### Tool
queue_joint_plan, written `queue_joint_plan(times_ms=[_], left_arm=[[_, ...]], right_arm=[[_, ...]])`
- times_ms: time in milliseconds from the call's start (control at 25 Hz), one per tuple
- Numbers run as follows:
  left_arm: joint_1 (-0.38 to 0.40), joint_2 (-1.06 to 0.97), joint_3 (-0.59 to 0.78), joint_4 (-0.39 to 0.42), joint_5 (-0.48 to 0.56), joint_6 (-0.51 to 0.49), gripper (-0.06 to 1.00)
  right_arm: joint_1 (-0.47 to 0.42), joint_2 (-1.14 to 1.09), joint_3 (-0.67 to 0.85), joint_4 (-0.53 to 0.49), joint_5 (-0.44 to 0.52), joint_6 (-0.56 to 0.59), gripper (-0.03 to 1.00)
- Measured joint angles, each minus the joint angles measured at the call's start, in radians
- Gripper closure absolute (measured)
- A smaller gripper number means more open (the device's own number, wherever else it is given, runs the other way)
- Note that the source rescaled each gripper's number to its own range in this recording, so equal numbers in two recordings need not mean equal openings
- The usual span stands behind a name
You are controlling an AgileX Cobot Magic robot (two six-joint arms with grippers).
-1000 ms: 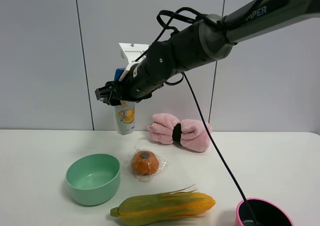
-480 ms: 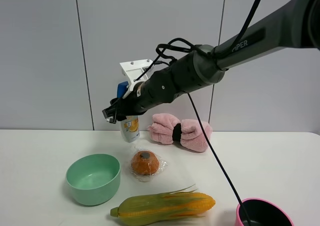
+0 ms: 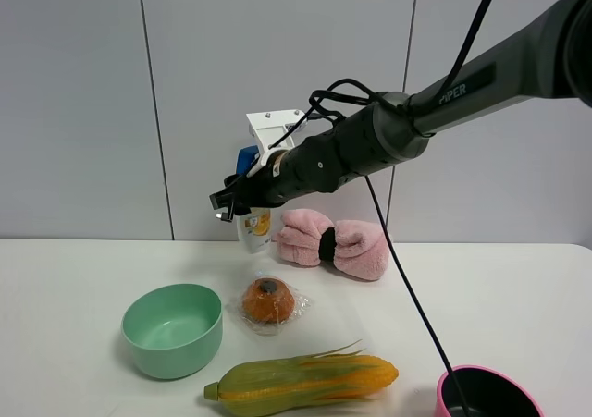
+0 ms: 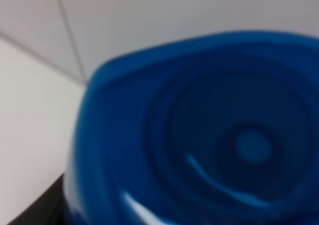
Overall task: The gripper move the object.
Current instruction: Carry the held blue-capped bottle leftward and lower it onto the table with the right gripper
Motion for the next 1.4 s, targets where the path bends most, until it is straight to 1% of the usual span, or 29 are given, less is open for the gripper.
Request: queue_joint_plan(times_ms=[120, 240, 440, 560, 880, 1400], left_arm=[[0.0, 0.0, 0.0, 0.0, 0.0, 0.0, -0.06], [0.0, 0.0, 0.0, 0.0, 0.0, 0.0, -0.06], [0.0, 0.0, 0.0, 0.0, 0.0, 0.0, -0.06], [0.0, 0.0, 0.0, 0.0, 0.0, 0.0, -0.06], [0.0, 0.0, 0.0, 0.0, 0.0, 0.0, -0.06], [0.0, 0.0, 0.0, 0.0, 0.0, 0.0, -0.06]], right_arm=[[-0.001, 0.024, 0.0, 0.0, -0.056, 0.0, 0.96], [-0.001, 0.045, 0.0, 0.004, -0.059, 0.0, 0.96], [-0.001, 0.071, 0.0, 0.08, -0.068, 0.0, 0.96], [-0.001, 0.078, 0.0, 0.102, -0.069, 0.0, 0.96], [-0.001, 0.078, 0.0, 0.104, -0.053, 0.0, 0.97], [-0.001, 0.078, 0.0, 0.104, -0.053, 0.0, 0.97]])
